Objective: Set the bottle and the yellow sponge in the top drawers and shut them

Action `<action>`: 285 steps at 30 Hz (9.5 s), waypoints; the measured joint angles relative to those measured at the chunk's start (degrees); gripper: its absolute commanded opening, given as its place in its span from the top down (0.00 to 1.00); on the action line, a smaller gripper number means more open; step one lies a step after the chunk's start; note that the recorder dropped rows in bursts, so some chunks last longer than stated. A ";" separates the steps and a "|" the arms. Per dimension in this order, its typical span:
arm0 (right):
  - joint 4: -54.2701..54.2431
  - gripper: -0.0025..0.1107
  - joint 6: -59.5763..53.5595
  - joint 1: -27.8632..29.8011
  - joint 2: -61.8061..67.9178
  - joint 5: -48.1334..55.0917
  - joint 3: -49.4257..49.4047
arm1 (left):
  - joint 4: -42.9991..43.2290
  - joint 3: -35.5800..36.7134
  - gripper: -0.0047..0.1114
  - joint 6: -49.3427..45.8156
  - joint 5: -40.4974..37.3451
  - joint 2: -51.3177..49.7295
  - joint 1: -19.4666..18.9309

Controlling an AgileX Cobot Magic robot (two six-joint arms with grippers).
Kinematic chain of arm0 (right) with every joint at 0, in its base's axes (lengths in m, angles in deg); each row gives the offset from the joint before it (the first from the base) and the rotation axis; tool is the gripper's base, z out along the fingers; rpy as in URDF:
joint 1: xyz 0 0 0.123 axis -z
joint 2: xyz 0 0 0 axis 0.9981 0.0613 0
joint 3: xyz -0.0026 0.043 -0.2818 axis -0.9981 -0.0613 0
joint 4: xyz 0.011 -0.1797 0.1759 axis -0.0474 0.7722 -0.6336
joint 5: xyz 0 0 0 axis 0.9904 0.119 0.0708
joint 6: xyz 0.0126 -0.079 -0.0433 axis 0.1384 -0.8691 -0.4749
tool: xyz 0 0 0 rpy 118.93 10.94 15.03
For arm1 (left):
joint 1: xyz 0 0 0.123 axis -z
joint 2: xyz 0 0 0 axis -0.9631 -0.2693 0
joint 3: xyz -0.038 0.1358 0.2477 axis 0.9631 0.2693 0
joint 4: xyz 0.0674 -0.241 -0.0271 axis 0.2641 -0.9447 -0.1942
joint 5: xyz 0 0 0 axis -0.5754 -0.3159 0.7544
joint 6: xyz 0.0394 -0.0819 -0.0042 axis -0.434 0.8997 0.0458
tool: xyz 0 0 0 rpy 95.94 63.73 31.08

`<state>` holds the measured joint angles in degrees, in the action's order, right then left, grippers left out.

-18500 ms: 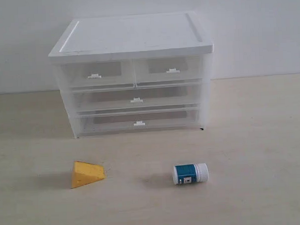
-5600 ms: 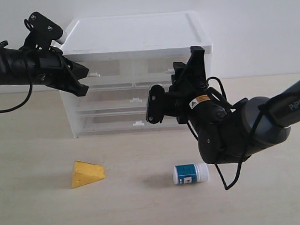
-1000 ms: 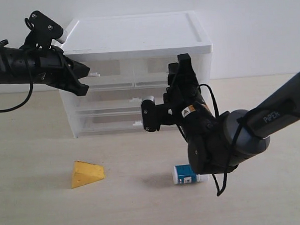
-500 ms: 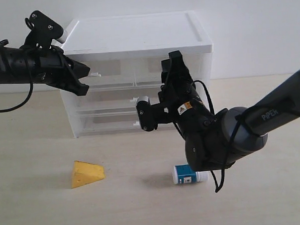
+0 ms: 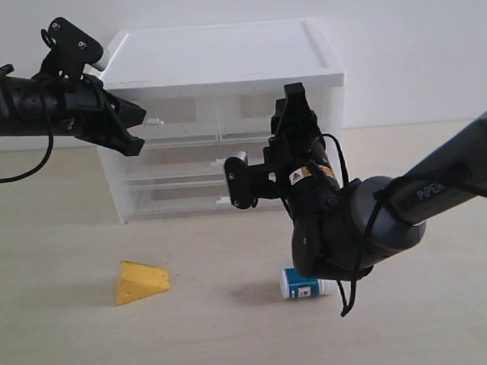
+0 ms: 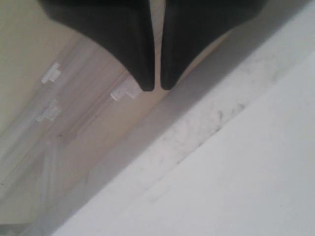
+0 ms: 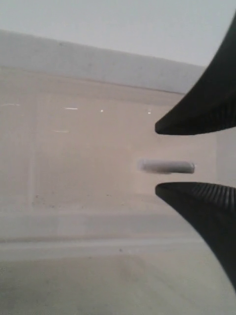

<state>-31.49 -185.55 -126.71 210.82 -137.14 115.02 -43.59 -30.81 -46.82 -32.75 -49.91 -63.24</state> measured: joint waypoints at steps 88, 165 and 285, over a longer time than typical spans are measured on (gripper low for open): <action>-1.21 0.98 -4.88 0.23 0.12 0.84 0.01 | 0.14 -0.09 0.93 0.00 0.00 0.00 0.00; -5.79 0.98 -6.68 -1.81 -3.95 3.71 -2.08 | 0.17 -0.09 0.93 0.00 -0.01 0.00 0.00; 18.26 0.69 195.28 6.15 -1.79 -0.34 -7.73 | -0.29 -0.09 0.93 0.86 -1.71 -0.03 -0.14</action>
<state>-13.23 9.74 -120.56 209.03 -137.48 107.29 -43.88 -30.90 -45.96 -34.46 -49.93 -63.38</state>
